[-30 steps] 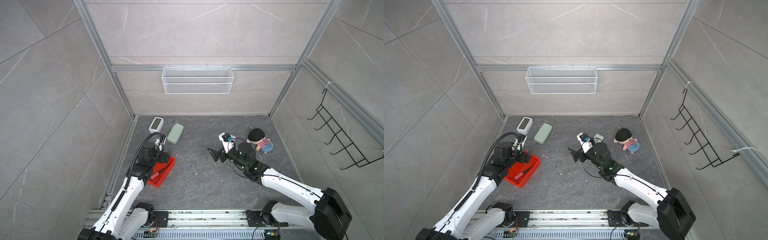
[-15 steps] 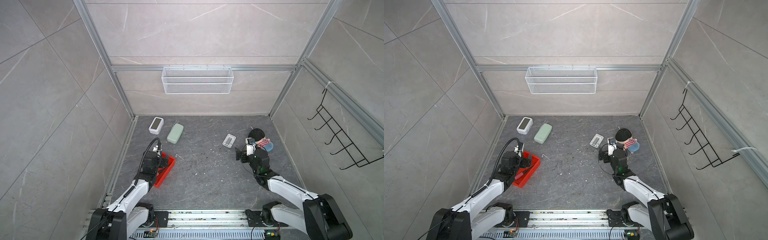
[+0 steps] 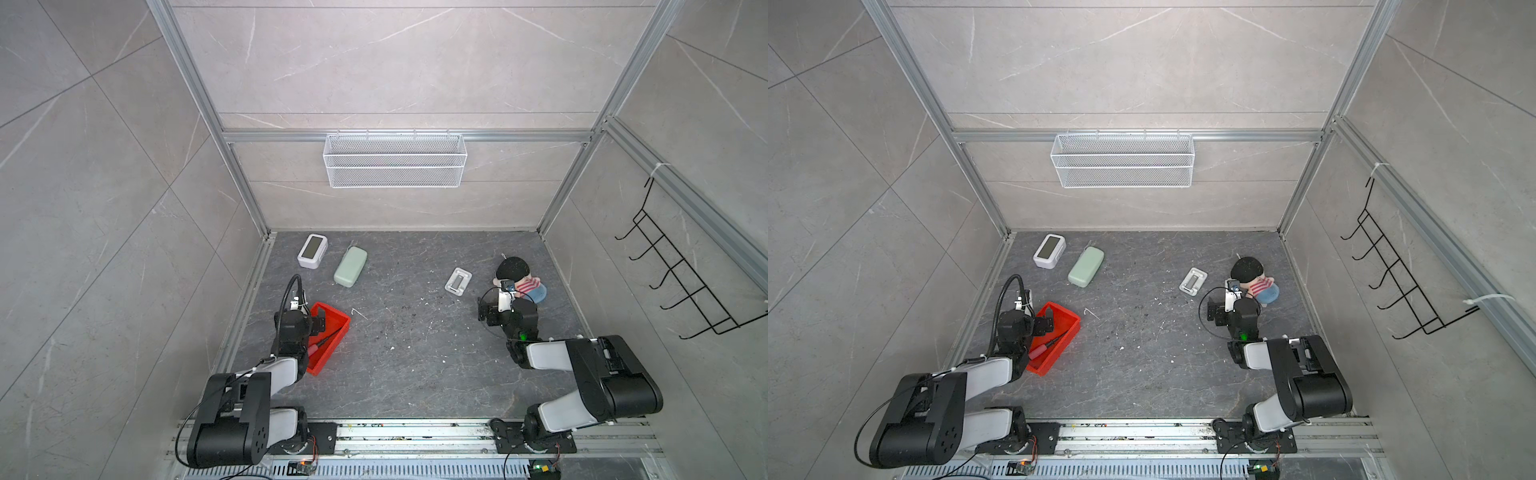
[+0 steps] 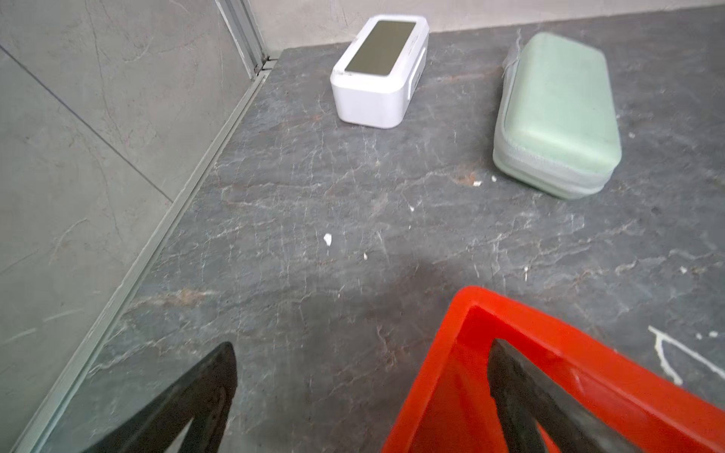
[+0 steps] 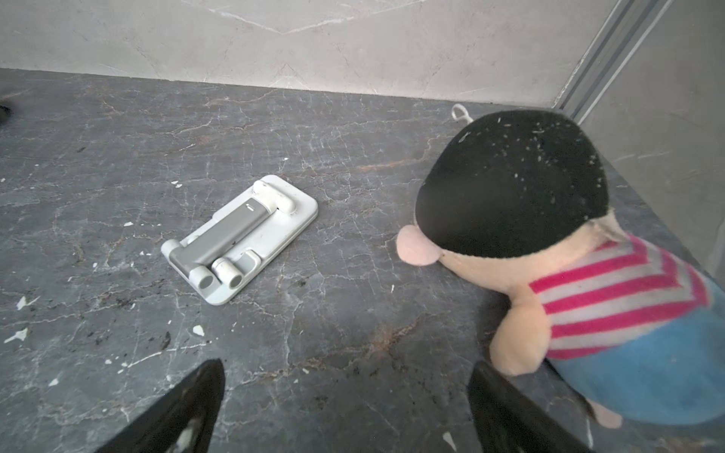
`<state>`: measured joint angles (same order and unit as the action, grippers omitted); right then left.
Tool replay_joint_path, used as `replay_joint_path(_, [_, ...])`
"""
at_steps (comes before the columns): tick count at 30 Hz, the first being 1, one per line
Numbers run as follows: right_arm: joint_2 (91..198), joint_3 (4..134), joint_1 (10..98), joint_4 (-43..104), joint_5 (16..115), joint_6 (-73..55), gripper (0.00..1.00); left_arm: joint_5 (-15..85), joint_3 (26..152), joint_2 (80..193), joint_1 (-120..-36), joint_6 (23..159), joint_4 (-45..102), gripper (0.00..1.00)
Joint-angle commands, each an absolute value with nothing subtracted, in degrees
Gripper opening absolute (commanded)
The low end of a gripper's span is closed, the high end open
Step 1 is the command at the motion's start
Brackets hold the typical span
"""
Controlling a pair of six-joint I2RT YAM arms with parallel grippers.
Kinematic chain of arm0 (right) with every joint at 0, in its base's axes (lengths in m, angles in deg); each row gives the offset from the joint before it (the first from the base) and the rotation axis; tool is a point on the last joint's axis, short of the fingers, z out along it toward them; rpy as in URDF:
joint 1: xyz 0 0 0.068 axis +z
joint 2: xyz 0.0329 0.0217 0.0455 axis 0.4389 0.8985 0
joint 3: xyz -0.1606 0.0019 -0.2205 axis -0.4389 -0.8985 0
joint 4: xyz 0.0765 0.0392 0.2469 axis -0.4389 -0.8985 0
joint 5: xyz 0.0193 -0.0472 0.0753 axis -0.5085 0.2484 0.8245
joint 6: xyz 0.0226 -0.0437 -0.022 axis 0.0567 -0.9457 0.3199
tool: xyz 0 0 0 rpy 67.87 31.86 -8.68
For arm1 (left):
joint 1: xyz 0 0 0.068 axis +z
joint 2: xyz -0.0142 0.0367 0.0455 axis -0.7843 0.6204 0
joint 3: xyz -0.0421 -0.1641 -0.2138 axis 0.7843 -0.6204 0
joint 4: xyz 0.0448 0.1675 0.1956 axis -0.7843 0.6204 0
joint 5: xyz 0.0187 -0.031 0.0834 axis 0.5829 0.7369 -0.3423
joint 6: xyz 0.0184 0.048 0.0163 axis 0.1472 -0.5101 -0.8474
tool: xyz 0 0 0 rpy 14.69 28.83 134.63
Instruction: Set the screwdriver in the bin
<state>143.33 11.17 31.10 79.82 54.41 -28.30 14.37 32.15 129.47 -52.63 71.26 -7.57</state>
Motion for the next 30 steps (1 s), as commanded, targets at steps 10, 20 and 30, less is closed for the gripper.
replay_joint_path(10, [143.49,13.13,29.99,79.46,57.58,-27.35,0.99,22.39,38.11,140.13,-48.41,75.41,-14.49,1.0])
replay_joint_path(20, [143.49,13.22,30.1,79.37,57.59,-27.46,0.99,22.29,38.04,140.26,-48.46,75.3,-15.02,1.0])
replay_joint_path(30, [143.49,13.39,30.04,79.07,57.52,-27.47,0.99,22.02,37.85,140.15,-48.4,75.29,-15.22,1.0])
